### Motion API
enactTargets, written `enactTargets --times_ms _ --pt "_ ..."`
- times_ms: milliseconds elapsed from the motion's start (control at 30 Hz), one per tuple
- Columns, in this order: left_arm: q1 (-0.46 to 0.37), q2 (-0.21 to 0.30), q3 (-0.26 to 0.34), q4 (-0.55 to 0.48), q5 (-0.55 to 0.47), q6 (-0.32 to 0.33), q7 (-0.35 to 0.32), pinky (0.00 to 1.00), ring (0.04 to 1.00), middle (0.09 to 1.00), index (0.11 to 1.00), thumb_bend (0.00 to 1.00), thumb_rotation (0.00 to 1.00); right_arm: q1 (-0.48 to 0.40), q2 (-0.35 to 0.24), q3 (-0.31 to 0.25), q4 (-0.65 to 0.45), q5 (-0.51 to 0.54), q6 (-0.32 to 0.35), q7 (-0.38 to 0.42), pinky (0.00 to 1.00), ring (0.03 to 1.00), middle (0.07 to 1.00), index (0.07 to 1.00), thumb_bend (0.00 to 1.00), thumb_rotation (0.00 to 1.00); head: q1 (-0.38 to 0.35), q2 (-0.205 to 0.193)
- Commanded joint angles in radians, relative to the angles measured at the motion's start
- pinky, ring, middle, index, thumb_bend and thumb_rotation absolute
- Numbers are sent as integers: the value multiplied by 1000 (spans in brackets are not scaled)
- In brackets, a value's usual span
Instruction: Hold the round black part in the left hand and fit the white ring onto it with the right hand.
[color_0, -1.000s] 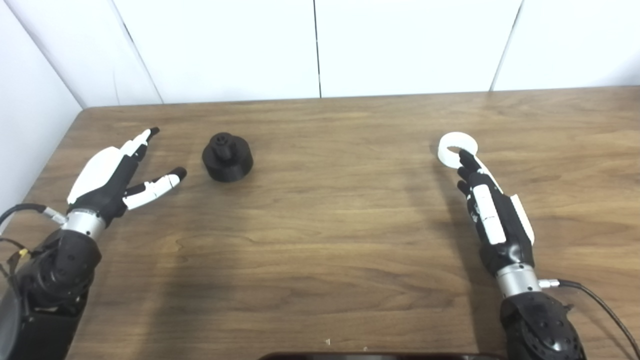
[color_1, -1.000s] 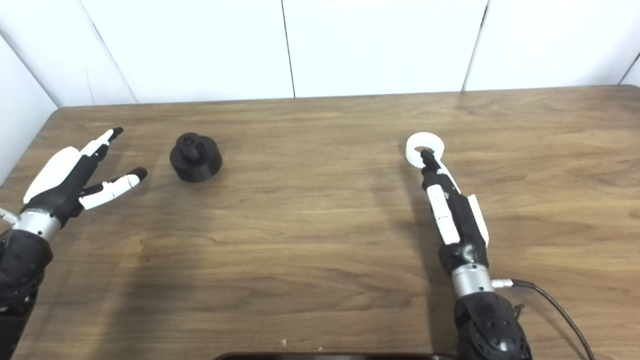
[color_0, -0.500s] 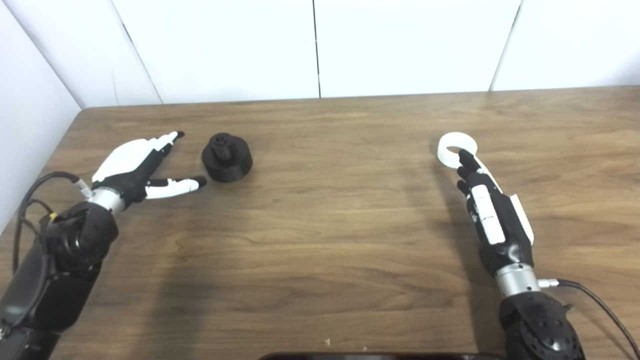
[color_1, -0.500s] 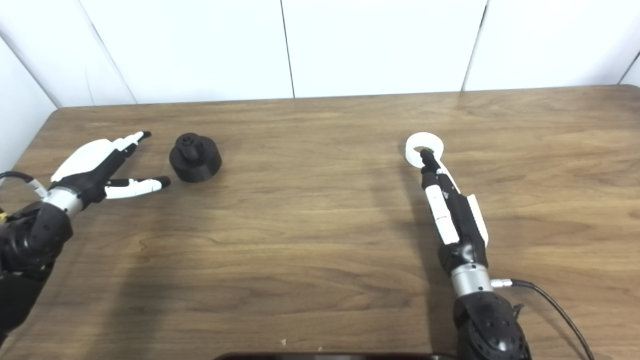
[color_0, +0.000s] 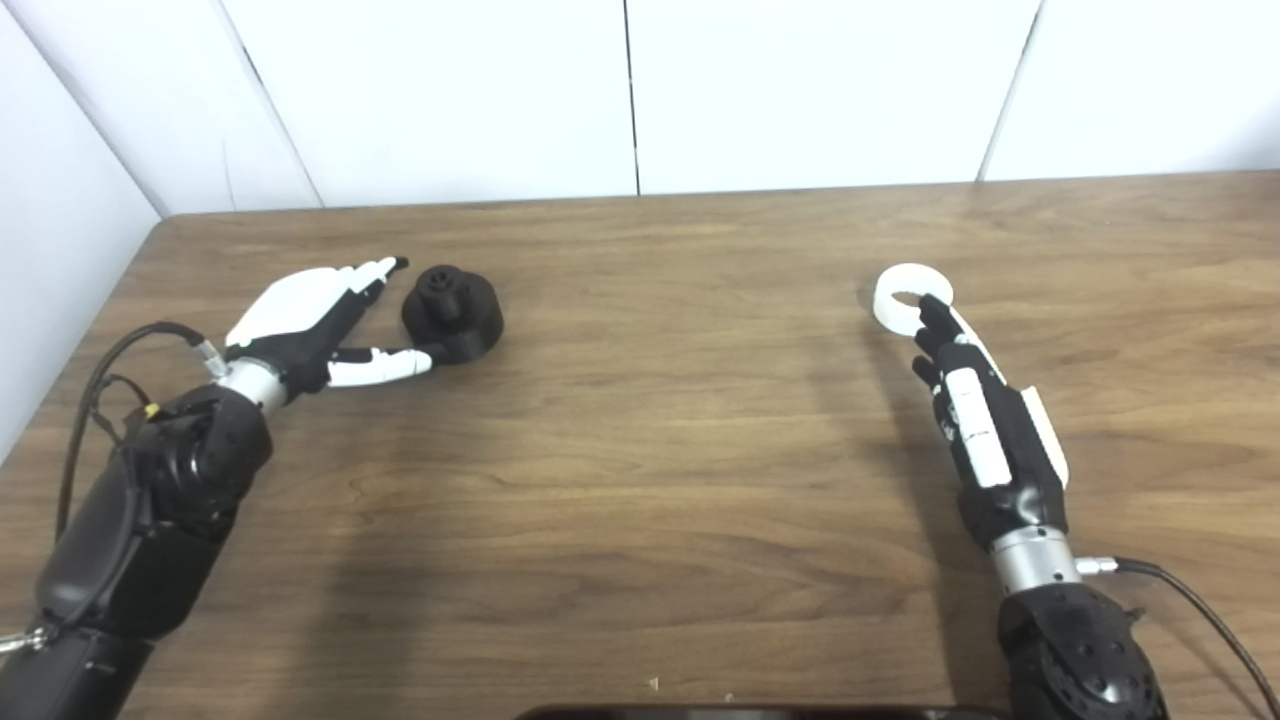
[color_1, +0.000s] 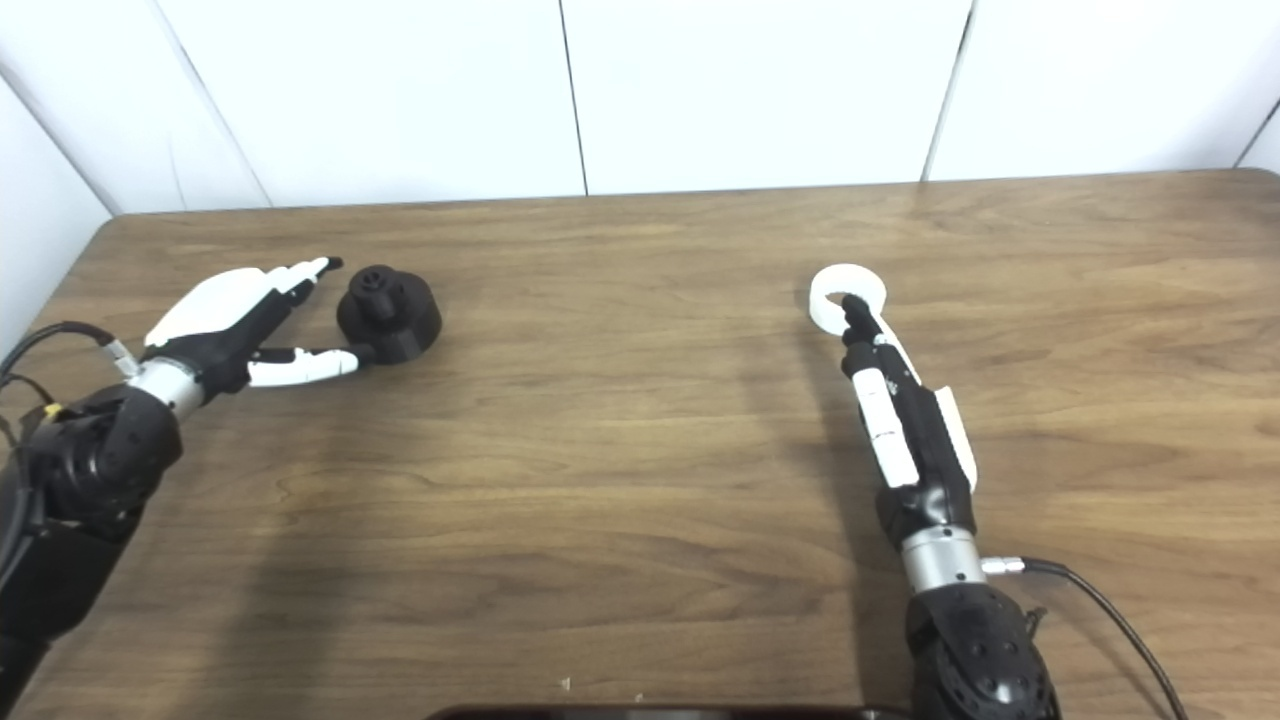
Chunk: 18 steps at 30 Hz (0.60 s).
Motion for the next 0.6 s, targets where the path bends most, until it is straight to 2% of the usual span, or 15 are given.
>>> enactTargets --times_ms 0,200,567 --pt "-72 18 10 0 16 -7 12 999 1000 1000 990 683 744 17 30 -3 -32 8 -40 3 968 969 959 922 534 864 1 0" --pt "-98 -3 10 37 10 -11 13 1000 1000 993 958 705 702 18 27 -5 -34 16 -41 7 986 972 962 924 544 863 0 1" --pt "-132 -36 13 85 9 -5 17 969 1000 977 932 765 621 24 22 -12 -47 10 -40 3 948 942 943 919 517 863 2 -4"
